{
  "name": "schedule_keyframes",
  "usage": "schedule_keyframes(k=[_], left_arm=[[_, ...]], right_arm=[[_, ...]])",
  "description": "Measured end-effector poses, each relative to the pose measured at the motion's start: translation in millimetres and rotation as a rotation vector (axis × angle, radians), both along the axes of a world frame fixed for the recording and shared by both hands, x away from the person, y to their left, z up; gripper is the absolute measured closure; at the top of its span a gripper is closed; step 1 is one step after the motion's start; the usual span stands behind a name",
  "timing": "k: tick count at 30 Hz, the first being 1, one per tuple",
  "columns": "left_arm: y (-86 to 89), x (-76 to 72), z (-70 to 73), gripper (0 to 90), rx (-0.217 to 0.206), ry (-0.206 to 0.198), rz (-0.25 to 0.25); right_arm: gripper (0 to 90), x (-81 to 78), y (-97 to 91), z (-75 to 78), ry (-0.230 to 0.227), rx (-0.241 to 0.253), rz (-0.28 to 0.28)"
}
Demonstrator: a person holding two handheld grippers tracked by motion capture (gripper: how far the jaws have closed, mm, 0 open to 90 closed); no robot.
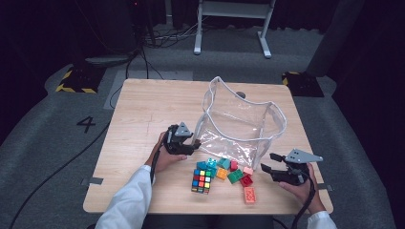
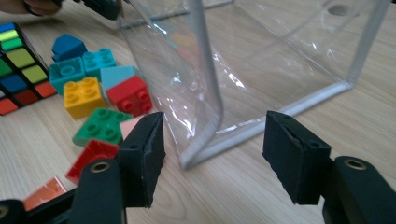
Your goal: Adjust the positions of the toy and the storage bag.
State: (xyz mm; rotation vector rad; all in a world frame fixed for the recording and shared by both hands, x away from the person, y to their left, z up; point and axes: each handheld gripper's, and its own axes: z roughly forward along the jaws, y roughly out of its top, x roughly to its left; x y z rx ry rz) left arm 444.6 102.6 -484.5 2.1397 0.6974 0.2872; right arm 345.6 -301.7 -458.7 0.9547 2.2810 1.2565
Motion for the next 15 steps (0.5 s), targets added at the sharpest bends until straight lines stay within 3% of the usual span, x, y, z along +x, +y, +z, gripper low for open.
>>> schedule_keyframes(k=[2, 4, 6, 7, 9, 11, 15], left_arm=[[-1.1, 1.9, 2.4, 48.8, -0.021, 0.005, -0.024], [-2.5, 3.0, 6.7, 58.0, -0.011, -0.031, -0.032], [-4.6, 2.2, 8.9, 66.9, -0.013, -0.033, -0.061], [-5.1, 1.5, 11.1, 72.2, 0.013, -0.071, -0.073], [-6.5, -0.3, 13.9, 80.1, 0.047, -0.102, -0.085], [-7.4, -1.3, 13.8, 83.8, 0.054, -0.1, -0.084], [-3.8, -2.6, 15.4, 85.8, 0.073, -0.096, -0.07]], right_arm=[[43.3, 1.9, 4.9, 1.2, -0.006, 0.0, 0.001], [48.8, 4.6, 9.6, 2.7, -0.011, -0.001, 0.006], [57.5, 7.9, 14.3, 4.0, -0.029, -0.01, 0.01], [60.9, 8.0, 16.2, 4.4, -0.02, -0.011, 0.004], [69.5, 10.0, 19.5, 4.3, -0.03, -0.026, -0.003], [75.9, 14.1, 21.2, 3.4, -0.03, -0.03, -0.012], [80.2, 23.3, 25.3, 1.5, -0.027, -0.037, -0.012]])
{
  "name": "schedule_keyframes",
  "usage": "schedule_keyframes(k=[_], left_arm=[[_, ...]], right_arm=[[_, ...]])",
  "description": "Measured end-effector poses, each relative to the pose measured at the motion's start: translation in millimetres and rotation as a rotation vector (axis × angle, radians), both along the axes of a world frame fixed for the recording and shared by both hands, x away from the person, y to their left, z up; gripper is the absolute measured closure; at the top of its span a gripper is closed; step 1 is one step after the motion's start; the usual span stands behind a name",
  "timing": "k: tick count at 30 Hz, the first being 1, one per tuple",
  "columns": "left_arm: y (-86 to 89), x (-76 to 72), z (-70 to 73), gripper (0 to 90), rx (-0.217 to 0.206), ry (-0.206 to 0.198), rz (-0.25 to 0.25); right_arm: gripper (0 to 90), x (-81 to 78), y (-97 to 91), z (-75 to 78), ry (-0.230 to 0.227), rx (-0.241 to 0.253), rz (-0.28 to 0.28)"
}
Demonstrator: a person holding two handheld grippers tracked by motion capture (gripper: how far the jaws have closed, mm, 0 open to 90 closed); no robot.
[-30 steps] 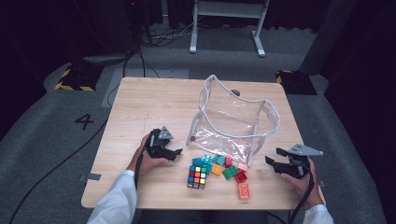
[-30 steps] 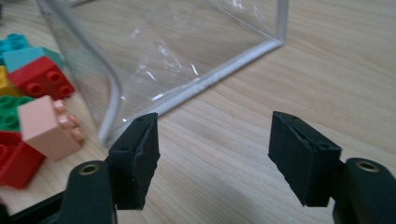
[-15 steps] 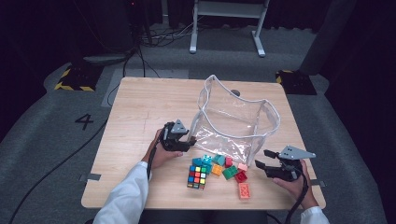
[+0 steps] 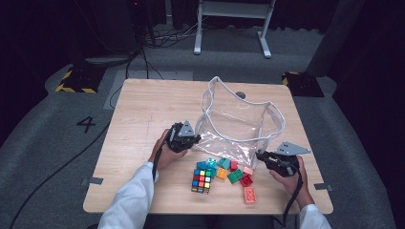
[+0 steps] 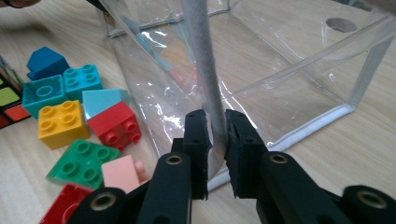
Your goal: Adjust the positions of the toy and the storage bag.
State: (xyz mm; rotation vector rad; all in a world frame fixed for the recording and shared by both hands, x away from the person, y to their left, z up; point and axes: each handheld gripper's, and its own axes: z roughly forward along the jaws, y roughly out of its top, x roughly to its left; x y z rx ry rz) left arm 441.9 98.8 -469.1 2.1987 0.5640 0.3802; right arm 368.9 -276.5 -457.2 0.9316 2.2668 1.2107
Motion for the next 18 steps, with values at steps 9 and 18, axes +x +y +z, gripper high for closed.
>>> schedule_keyframes(k=[9, 18], left_arm=[[25.5, -7.7, -0.1, 85.4, 0.0, 0.013, 0.051], [41.5, -17.9, -1.6, 84.9, -0.035, 0.026, 0.115]], right_arm=[[79.9, 26.7, 19.1, -2.7, -0.007, 0.009, 0.006], [80.3, 48.5, 41.4, -0.8, -0.012, -0.015, 0.015]])
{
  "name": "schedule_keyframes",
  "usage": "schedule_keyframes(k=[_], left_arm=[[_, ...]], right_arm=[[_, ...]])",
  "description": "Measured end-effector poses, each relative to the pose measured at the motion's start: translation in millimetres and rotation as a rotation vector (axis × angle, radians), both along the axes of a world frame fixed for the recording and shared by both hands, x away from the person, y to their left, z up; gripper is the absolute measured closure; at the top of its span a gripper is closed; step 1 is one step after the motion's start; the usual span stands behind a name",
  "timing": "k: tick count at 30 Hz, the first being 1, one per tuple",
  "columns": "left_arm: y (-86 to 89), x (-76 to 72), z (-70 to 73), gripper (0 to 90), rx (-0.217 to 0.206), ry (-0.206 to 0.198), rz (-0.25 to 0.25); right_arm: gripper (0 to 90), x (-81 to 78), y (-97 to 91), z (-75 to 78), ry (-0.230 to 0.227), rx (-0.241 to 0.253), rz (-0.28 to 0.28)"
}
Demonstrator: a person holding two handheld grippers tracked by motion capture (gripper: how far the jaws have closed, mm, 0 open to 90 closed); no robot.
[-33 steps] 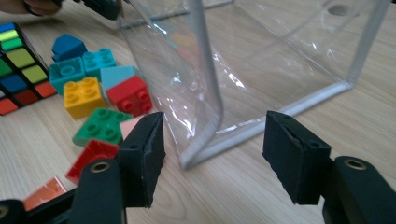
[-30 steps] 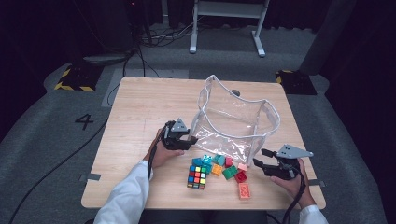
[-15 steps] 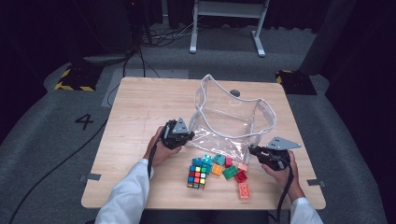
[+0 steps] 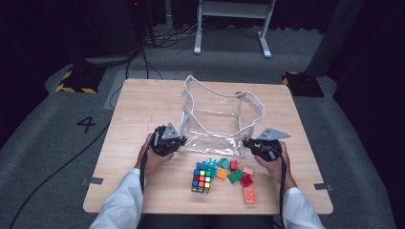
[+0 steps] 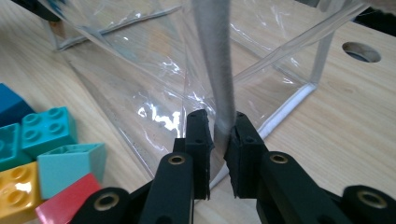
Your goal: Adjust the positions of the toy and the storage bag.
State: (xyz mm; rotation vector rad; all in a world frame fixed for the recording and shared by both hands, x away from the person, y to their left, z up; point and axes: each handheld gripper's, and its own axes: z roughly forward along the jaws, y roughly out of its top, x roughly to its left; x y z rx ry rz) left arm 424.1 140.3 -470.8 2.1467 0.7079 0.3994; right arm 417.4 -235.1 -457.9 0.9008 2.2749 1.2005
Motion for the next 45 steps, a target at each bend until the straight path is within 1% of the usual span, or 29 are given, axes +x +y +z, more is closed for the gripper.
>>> schedule_keyframes(k=[1, 2, 4, 5, 7, 8, 9, 10, 12, 14, 15, 16, 17, 18, 19, 22, 24, 25, 26, 28, 31, 33, 34, 36, 38, 39, 40, 42, 45], left_arm=[[-1.1, -0.3, 0.1, 84.9, 0.002, 0.001, 0.001], [-2.5, -0.7, 0.4, 84.9, 0.011, -0.014, 0.013], [-5.8, -1.2, -0.5, 84.7, -0.002, 0.0, 0.006], [-6.4, -0.8, 0.5, 84.4, 0.015, -0.015, 0.007], [-9.7, -1.8, -0.3, 82.7, 0.0, 0.004, 0.007], [-10.2, -1.8, -0.2, 78.6, 0.01, -0.003, 0.014], [-11.0, -2.5, -0.2, 72.4, 0.027, -0.01, 0.052], [-10.3, -3.2, 0.2, 65.1, 0.043, -0.009, 0.06], [-5.5, -7.5, 1.8, 56.6, 0.043, -0.015, 0.086], [3.8, -16.2, 4.5, 43.6, 0.036, -0.011, 0.118], [6.6, -19.7, 4.8, 39.4, 0.038, -0.001, 0.124], [10.6, -24.7, 5.2, 34.6, 0.06, -0.006, 0.149], [14.8, -32.4, 3.8, 29.3, 0.058, 0.023, 0.165], [18.3, -37.1, 2.8, 25.8, 0.06, 0.02, 0.159], [22.5, -47.0, 0.2, 25.1, 0.058, 0.031, 0.142], [28.6, -67.6, -5.5, 21.5, 0.092, 0.036, 0.111], [31.6, -81.3, -9.8, 20.1, 0.096, 0.055, 0.083], [32.1, -88.1, -12.2, 19.1, 0.097, 0.076, 0.064], [33.5, -94.2, -14.0, 18.2, 0.111, 0.077, 0.051], [35.2, -104.7, -18.7, 17.8, 0.081, 0.116, 0.017], [32.6, -117.7, -24.9, 17.7, 0.073, 0.146, -0.03], [28.7, -123.2, -27.4, 17.9, 0.079, 0.154, -0.046], [26.1, -124.7, -28.0, 18.3, 0.079, 0.151, -0.06], [19.7, -126.1, -27.9, 20.0, 0.074, 0.166, -0.077], [13.8, -125.9, -28.3, 25.4, 0.085, 0.165, -0.104], [10.6, -126.0, -28.3, 27.4, 0.1, 0.151, -0.11], [7.7, -125.8, -28.7, 28.5, 0.088, 0.155, -0.122], [3.6, -124.9, -28.2, 35.6, 0.073, 0.16, -0.14], [-3.0, -125.0, -28.2, 35.4, 0.061, 0.16, -0.148]], right_arm=[[80.3, 1.6, 0.1, 0.3, -0.002, 0.0, -0.003], [80.3, 3.5, -0.4, 0.3, 0.002, -0.001, -0.007], [80.2, 6.9, -2.5, -0.4, 0.008, 0.014, -0.021], [80.0, 8.7, -4.3, -0.6, 0.011, 0.016, -0.023], [78.9, 11.6, -5.7, -1.5, 0.003, 0.012, -0.037], [77.1, 12.6, -4.9, -1.7, 0.003, 0.005, -0.054], [75.2, 12.9, -4.2, -1.3, 0.003, 0.001, -0.064], [70.3, 11.5, -3.0, -0.2, -0.001, -0.014, -0.077], [61.9, 8.7, -6.6, 2.0, -0.013, -0.017, -0.071], [53.4, 2.9, -16.2, 5.2, -0.003, 0.021, -0.063], [48.8, -1.7, -23.3, 7.6, 0.017, 0.025, -0.06], [46.5, -5.2, -27.1, 8.9, 0.021, 0.02, -0.057], [44.7, -10.9, -31.0, 10.6, 0.022, 0.004, -0.05], [42.8, -18.7, -35.0, 12.1, 0.012, -0.022, -0.045], [41.6, -23.4, -36.9, 12.5, 0.011, -0.027, -0.04], [37.8, -40.4, -42.8, 10.9, 0.019, -0.04, -0.004], [35.3, -50.8, -44.7, 7.0, 0.044, -0.032, 0.029], [34.2, -55.6, -45.1, 4.6, 0.057, -0.038, 0.046], [31.7, -60.3, -45.0, 1.8, 0.066, -0.051, 0.056], [30.7, -70.4, -46.7, -3.7, 0.071, -0.079, 0.066], [29.1, -80.5, -51.4, -11.4, 0.092, -0.061, 0.075], [27.8, -88.2, -54.1, -15.1, 0.111, -0.07, 0.08], [27.6, -92.3, -55.6, -16.3, 0.119, -0.061, 0.085], [27.5, -99.7, -58.8, -17.7, 0.119, -0.045, 0.096], [26.9, -107.8, -59.4, -17.6, 0.116, -0.038, 0.112], [26.8, -110.3, -58.8, -17.5, 0.112, -0.03, 0.118], [26.8, -113.1, -58.0, -16.8, 0.114, -0.023, 0.131], [26.7, -117.2, -53.6, -17.7, 0.116, -0.012, 0.145], [26.2, -119.9, -44.0, -20.7, 0.122, -0.046, 0.182]])
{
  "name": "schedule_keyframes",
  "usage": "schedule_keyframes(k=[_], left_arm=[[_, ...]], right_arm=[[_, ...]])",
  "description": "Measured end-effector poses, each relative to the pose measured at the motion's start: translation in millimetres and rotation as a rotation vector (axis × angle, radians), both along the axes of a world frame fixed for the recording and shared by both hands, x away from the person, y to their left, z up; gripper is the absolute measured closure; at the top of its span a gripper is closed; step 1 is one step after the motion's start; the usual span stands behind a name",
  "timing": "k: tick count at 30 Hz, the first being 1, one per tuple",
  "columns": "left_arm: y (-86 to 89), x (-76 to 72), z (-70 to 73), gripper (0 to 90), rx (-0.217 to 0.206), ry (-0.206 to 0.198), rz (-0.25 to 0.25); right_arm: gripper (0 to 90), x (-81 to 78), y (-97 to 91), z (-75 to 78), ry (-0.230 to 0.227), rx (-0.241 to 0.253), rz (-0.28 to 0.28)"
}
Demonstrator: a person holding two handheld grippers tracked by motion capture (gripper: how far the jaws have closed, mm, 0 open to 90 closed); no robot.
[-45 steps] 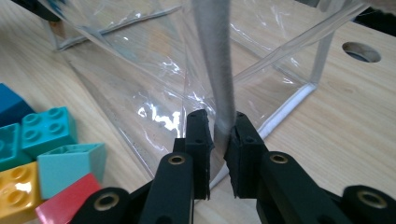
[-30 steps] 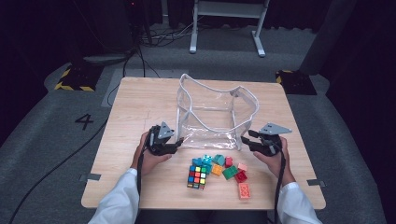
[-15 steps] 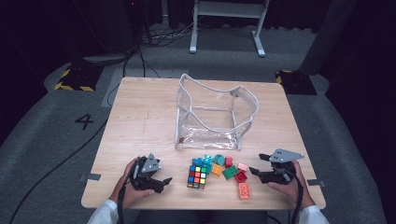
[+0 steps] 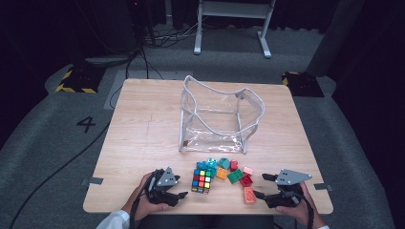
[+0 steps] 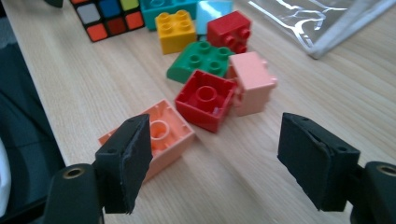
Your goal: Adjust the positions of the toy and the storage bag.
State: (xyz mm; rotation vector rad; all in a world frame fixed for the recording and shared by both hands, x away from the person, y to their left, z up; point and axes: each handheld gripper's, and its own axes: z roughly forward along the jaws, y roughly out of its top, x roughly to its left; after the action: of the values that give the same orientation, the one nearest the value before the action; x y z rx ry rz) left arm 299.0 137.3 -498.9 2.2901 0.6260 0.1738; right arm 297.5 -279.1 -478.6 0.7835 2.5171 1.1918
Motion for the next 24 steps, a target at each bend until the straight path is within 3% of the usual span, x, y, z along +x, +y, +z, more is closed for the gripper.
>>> schedule_keyframes(k=[2, 5, 11, 14, 16, 19, 23, 24], left_arm=[[-4.9, -1.5, -0.4, 35.3, -0.001, -0.01, -0.013], [-11.3, -4.8, -0.8, 38.9, -0.022, -0.034, -0.011], [-26.2, -6.7, -0.6, 49.3, -0.048, -0.052, -0.024], [-33.3, -4.4, -2.1, 51.6, -0.017, -0.055, -0.028], [-37.9, -0.1, -1.7, 52.2, 0.013, -0.089, -0.061], [-44.0, 2.8, -1.5, 53.4, 0.016, -0.063, -0.057], [-54.8, 9.8, -1.2, 53.2, 0.028, -0.083, -0.09], [-58.7, 10.8, -0.9, 52.1, 0.032, -0.083, -0.077]], right_arm=[[26.3, -0.2, 5.7, -1.9, 0.0, -0.001, 0.009], [26.1, -0.1, 12.8, -5.5, -0.002, -0.056, -0.003], [26.6, 6.6, 10.0, -8.0, -0.003, -0.052, -0.061], [26.6, 11.1, 4.6, -8.2, -0.013, -0.056, -0.096], [26.6, 12.9, 0.5, -7.5, -0.029, -0.066, -0.121], [27.1, 15.6, -7.2, -6.8, -0.043, -0.08, -0.162], [27.2, 18.2, -15.6, -6.5, -0.053, -0.087, -0.216], [27.4, 19.1, -16.8, -6.3, -0.057, -0.091, -0.223]])
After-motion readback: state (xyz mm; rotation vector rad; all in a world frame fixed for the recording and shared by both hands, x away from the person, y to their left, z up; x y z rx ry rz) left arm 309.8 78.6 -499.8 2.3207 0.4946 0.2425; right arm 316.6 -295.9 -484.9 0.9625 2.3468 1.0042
